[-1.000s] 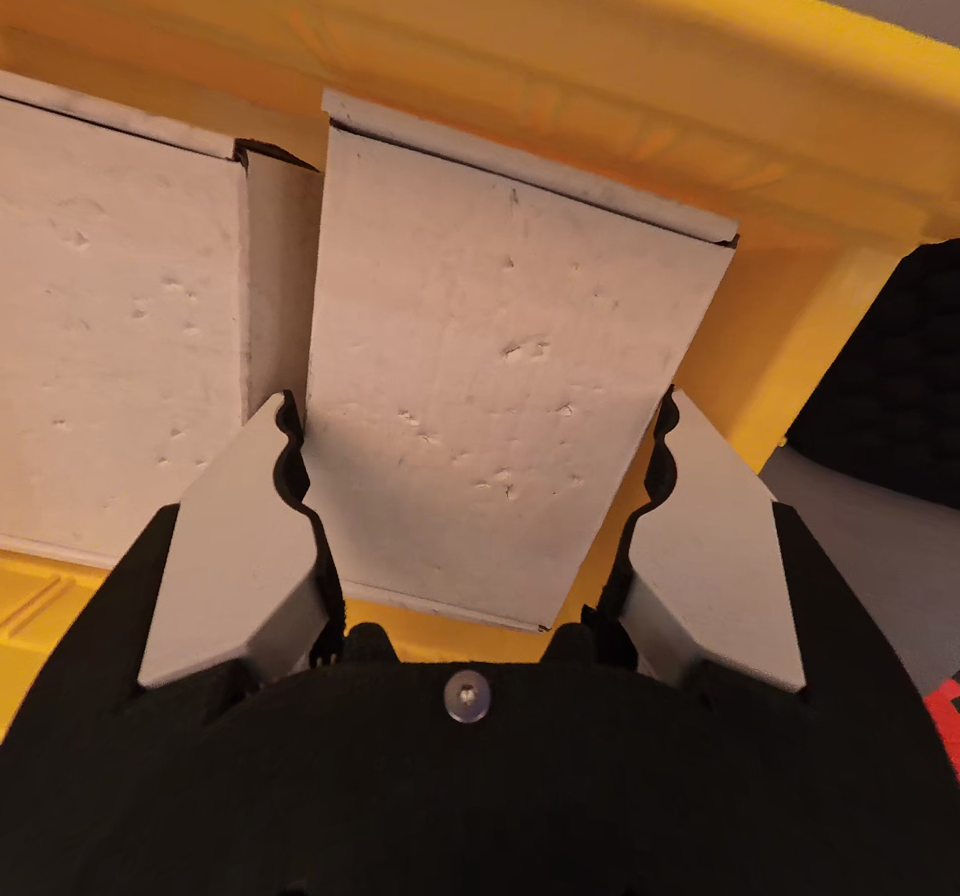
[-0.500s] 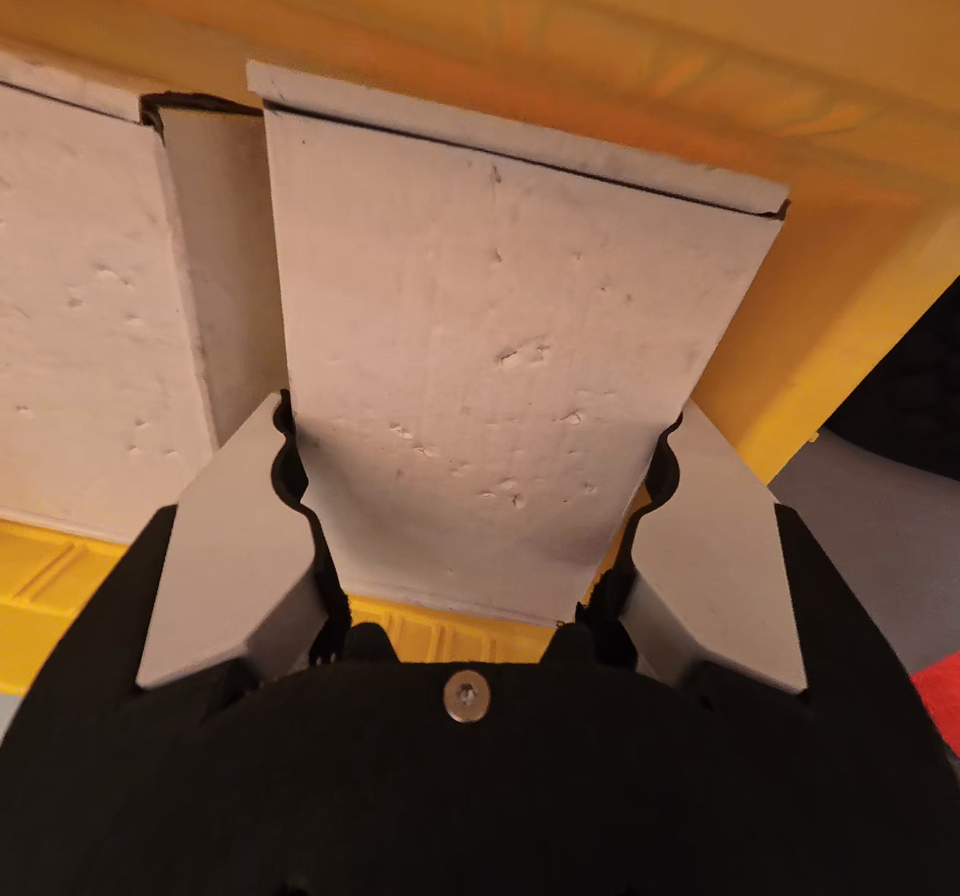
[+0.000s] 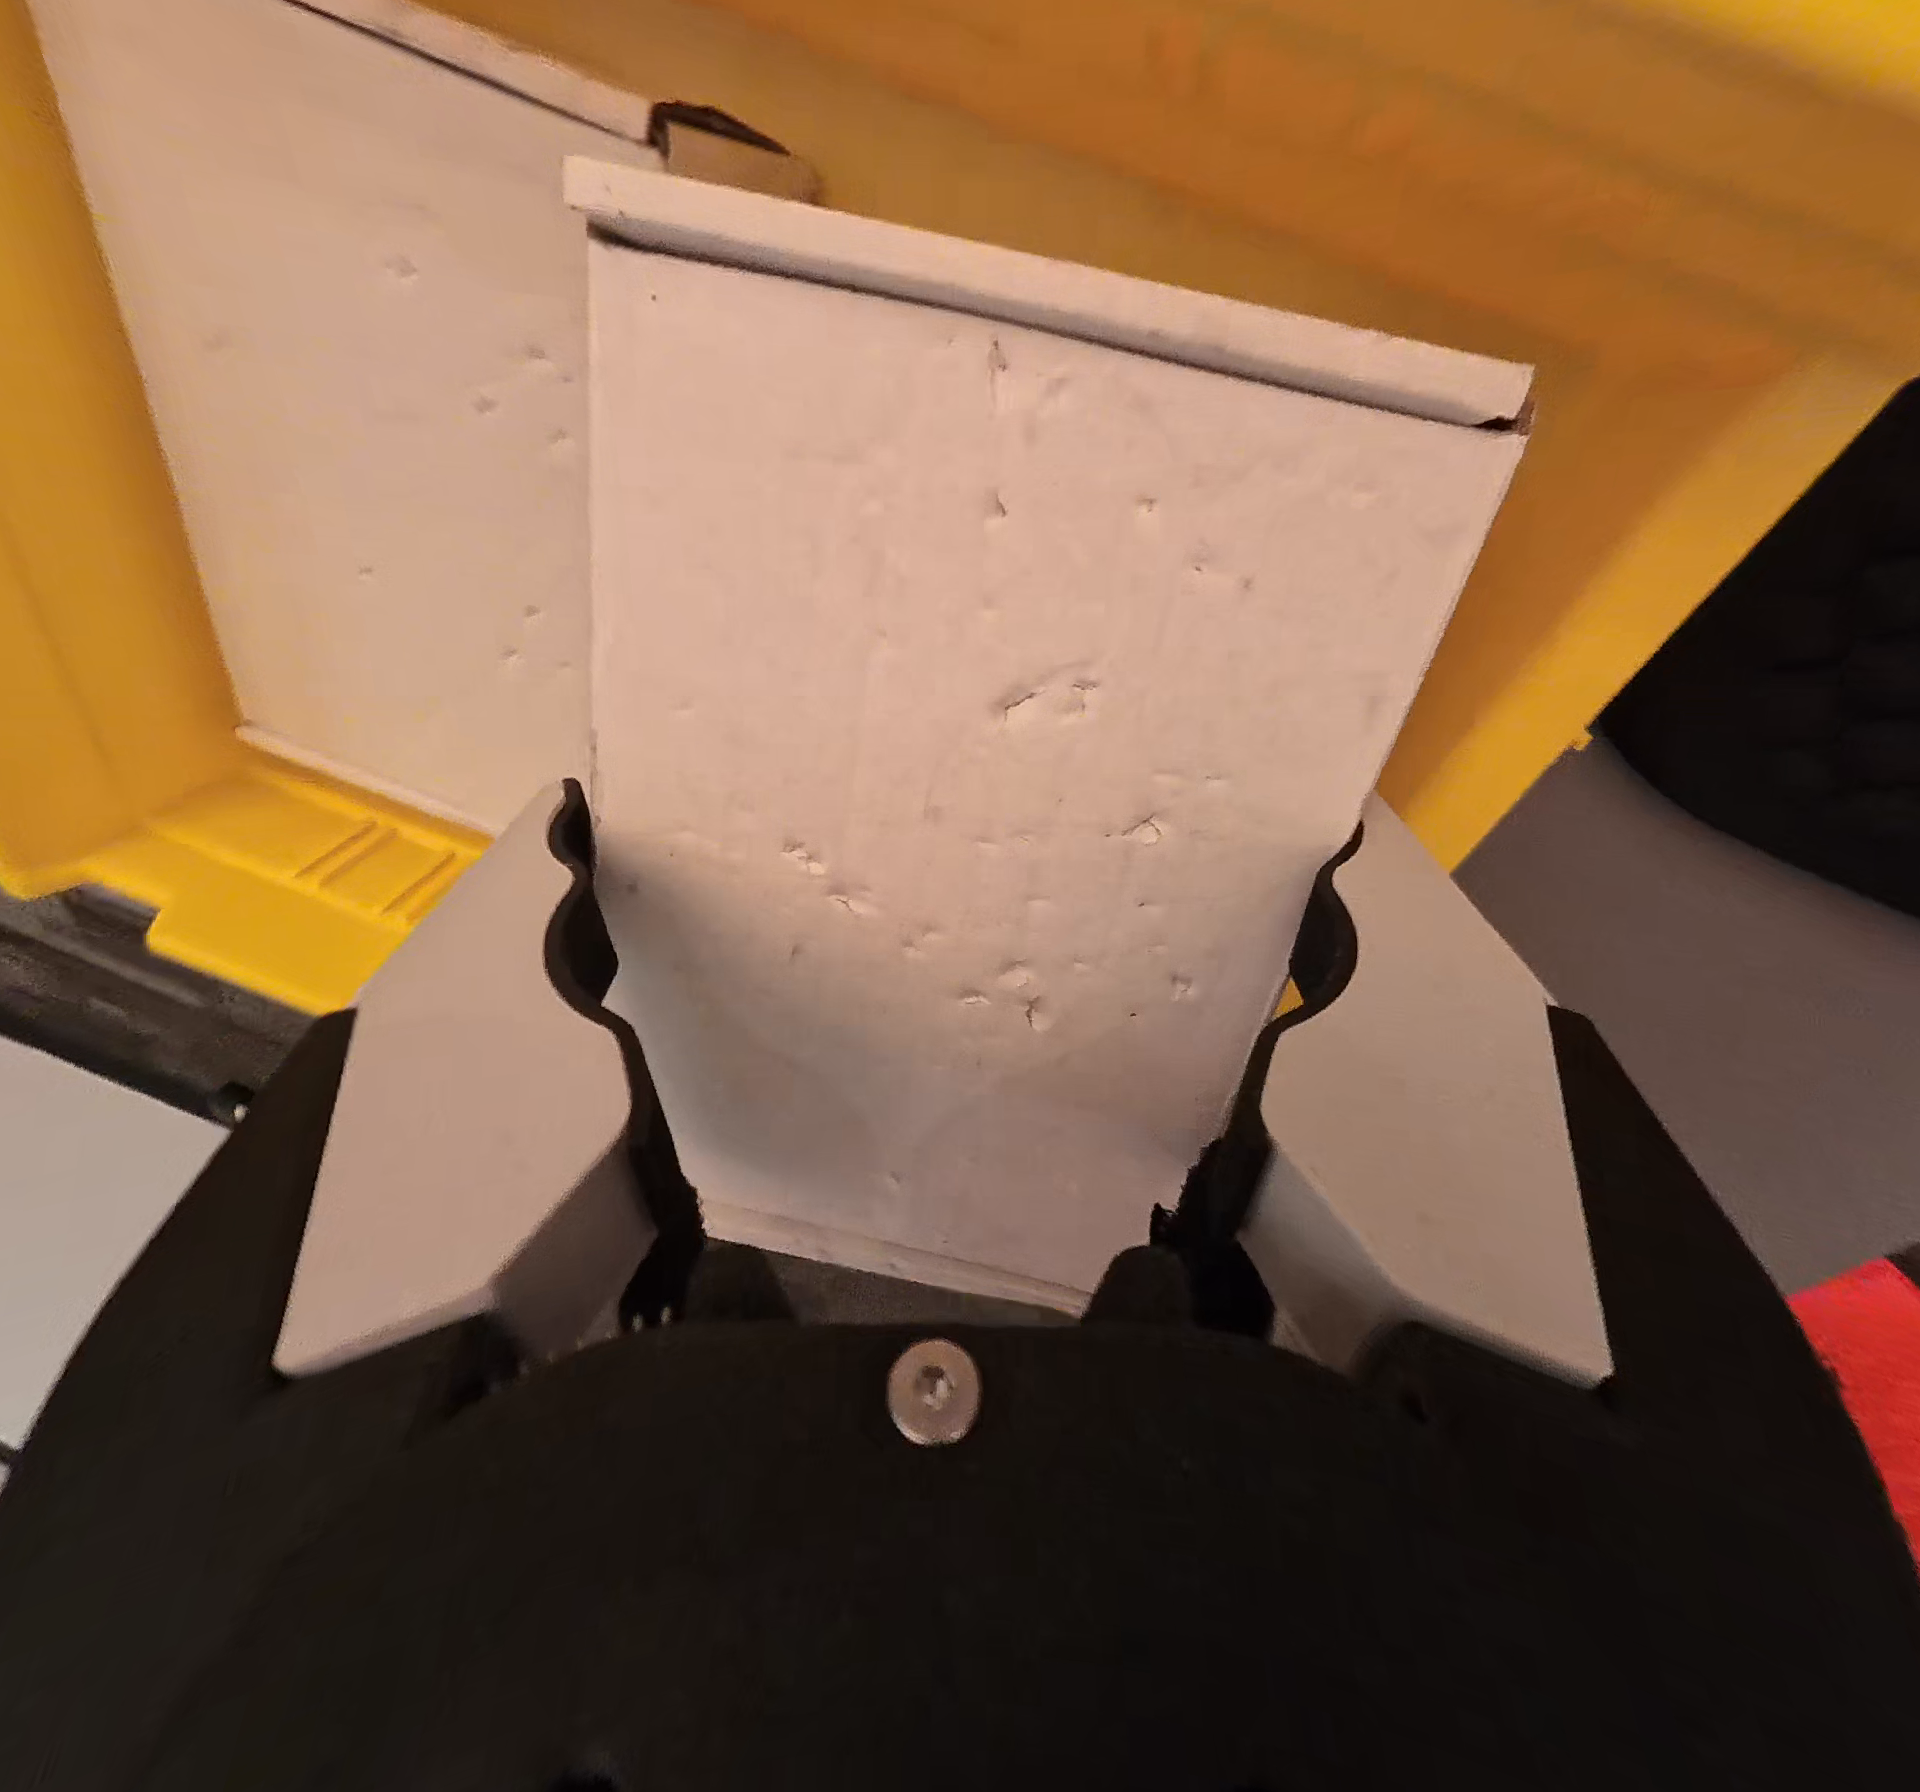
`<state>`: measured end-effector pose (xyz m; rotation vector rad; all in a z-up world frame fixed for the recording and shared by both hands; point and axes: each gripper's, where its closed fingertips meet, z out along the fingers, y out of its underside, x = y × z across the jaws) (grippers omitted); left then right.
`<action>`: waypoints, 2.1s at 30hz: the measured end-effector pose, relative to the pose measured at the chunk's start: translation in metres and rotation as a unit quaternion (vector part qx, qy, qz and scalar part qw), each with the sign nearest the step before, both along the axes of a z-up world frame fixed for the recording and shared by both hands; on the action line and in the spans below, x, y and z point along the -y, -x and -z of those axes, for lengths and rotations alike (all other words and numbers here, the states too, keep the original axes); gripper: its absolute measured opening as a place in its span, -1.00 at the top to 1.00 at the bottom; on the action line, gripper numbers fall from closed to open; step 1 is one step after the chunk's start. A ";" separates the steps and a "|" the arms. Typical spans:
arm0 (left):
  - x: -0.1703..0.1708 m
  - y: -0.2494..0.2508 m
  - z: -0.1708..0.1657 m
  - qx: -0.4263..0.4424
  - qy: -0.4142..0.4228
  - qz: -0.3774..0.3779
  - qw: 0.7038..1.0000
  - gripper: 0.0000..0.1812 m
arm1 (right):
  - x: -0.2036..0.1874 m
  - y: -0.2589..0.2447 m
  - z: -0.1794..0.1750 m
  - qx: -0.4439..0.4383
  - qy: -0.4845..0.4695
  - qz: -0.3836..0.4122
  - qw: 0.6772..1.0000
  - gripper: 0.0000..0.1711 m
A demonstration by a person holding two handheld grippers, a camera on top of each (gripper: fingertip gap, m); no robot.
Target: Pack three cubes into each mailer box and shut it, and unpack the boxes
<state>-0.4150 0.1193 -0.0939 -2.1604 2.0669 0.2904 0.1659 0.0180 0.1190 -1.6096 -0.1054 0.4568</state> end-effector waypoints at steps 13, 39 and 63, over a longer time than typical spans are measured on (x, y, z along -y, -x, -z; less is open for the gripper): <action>0.008 -0.067 -0.078 -0.013 -0.059 0.041 0.997 -0.48 | 0.005 0.039 -0.012 0.043 -0.031 -0.040 0.998 0.30; 0.073 -0.300 0.009 0.150 0.120 0.074 0.979 -0.47 | 0.041 0.288 0.164 0.521 -0.118 -0.174 0.827 -0.10; 0.127 -0.293 -0.013 0.392 0.147 0.114 0.901 -0.61 | 0.010 0.236 0.242 0.672 0.032 -0.107 0.732 0.17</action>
